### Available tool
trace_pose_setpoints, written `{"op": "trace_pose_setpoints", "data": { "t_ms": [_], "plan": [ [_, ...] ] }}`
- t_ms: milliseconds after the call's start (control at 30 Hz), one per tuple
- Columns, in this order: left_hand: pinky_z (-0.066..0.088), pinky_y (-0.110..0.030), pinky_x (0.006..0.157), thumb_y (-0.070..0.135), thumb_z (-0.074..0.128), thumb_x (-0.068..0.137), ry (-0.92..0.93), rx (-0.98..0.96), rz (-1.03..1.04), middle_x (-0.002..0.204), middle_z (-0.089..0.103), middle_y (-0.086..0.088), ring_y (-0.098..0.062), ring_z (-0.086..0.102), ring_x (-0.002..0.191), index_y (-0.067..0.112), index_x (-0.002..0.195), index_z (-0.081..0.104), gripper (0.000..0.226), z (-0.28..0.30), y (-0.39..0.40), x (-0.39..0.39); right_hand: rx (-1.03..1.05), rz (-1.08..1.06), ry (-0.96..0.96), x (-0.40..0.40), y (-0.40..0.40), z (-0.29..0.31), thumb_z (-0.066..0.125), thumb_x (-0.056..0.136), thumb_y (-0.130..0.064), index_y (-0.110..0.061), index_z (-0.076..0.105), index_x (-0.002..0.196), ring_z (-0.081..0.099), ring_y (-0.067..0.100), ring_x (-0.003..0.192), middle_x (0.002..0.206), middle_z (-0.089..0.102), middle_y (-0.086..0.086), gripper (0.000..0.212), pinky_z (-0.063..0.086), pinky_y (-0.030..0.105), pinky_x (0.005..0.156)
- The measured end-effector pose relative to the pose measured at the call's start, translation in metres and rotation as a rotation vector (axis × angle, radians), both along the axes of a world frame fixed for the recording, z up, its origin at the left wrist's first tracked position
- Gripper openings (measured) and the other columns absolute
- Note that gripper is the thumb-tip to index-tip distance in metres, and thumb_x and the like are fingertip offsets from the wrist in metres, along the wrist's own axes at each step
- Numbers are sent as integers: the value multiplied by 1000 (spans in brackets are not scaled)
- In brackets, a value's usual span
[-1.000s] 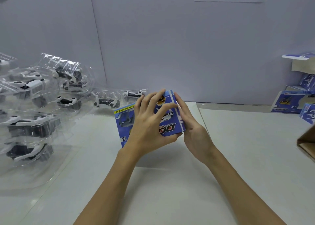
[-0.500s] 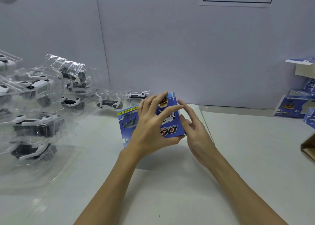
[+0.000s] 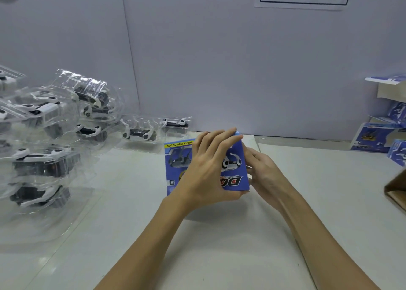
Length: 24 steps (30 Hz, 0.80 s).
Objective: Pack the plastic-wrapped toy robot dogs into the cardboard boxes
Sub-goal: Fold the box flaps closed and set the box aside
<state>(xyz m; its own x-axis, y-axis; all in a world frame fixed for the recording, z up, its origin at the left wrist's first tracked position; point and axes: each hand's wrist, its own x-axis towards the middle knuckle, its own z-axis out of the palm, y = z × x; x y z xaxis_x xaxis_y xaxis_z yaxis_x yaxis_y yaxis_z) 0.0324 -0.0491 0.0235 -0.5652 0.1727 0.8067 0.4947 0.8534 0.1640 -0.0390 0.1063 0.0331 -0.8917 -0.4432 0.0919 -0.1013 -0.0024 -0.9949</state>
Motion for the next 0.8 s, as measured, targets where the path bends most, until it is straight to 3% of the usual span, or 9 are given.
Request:
{"op": "trace_pose_setpoints", "data": {
  "t_ms": [100, 267, 433, 500, 567, 633, 700, 800],
  "plan": [
    [26, -57, 121, 49, 95, 67, 3, 14, 3, 160, 44, -5, -28, 40, 148, 8, 149, 49, 103, 0, -1, -1, -14, 0, 18, 5, -6, -3, 44, 100, -53, -16, 63, 133, 73, 32, 105, 121, 74, 10, 53, 60, 53, 95],
    [19, -57, 125, 59, 87, 73, -35, -21, 32, 167, 34, 1, -21, 25, 157, 13, 155, 42, 104, 1, -10, 0, -74, 28, 33, 7, -11, -7, 58, 83, -57, -22, 52, 143, 76, 19, 100, 117, 75, -2, 70, 65, 35, 79],
    [15, -74, 117, 86, 63, 73, -159, -71, 267, 174, 9, 11, -21, 4, 162, 39, 158, 33, 102, -9, -25, -2, -181, -180, -62, -7, -7, -15, 74, 91, -49, -37, 43, 149, 79, 16, 88, 114, 77, -1, 67, 61, 29, 65],
    [24, -65, 119, 88, 67, 64, -319, 148, 314, 171, 9, 7, -21, 17, 159, 46, 154, 33, 105, -12, -35, -2, -203, -157, -93, -12, 0, -15, 73, 91, -50, -48, 41, 147, 77, 17, 91, 119, 76, -2, 64, 59, 28, 63],
    [42, -48, 116, 80, 77, 62, -433, 451, 209, 156, 34, 3, -14, 45, 139, 47, 148, 37, 100, -13, -42, -4, -187, -84, -88, -17, 8, -15, 64, 96, -55, -46, 48, 138, 74, 18, 95, 121, 75, -3, 46, 59, 31, 63],
    [52, -33, 102, 72, 81, 63, -441, 615, 154, 136, 54, 7, -3, 56, 118, 41, 142, 43, 93, -15, -44, -6, -163, -79, -94, -21, 13, -16, 48, 103, -60, -39, 57, 132, 72, 23, 94, 119, 75, 1, 37, 61, 38, 63],
    [56, -17, 85, 70, 83, 63, -414, 759, 163, 121, 63, 14, 5, 63, 104, 40, 137, 43, 89, -15, -44, -8, -107, -91, -85, -23, 15, -17, 37, 108, -57, -33, 58, 134, 75, 28, 85, 118, 72, 13, 41, 63, 45, 63],
    [56, -12, 67, 71, 81, 61, -378, 986, 177, 108, 67, 18, 12, 67, 88, 41, 134, 41, 88, -13, -44, -9, 70, -88, 56, -26, 15, -20, 36, 111, -46, -37, 42, 153, 75, 30, 94, 127, 67, 16, 44, 66, 44, 74]
  ]
}}
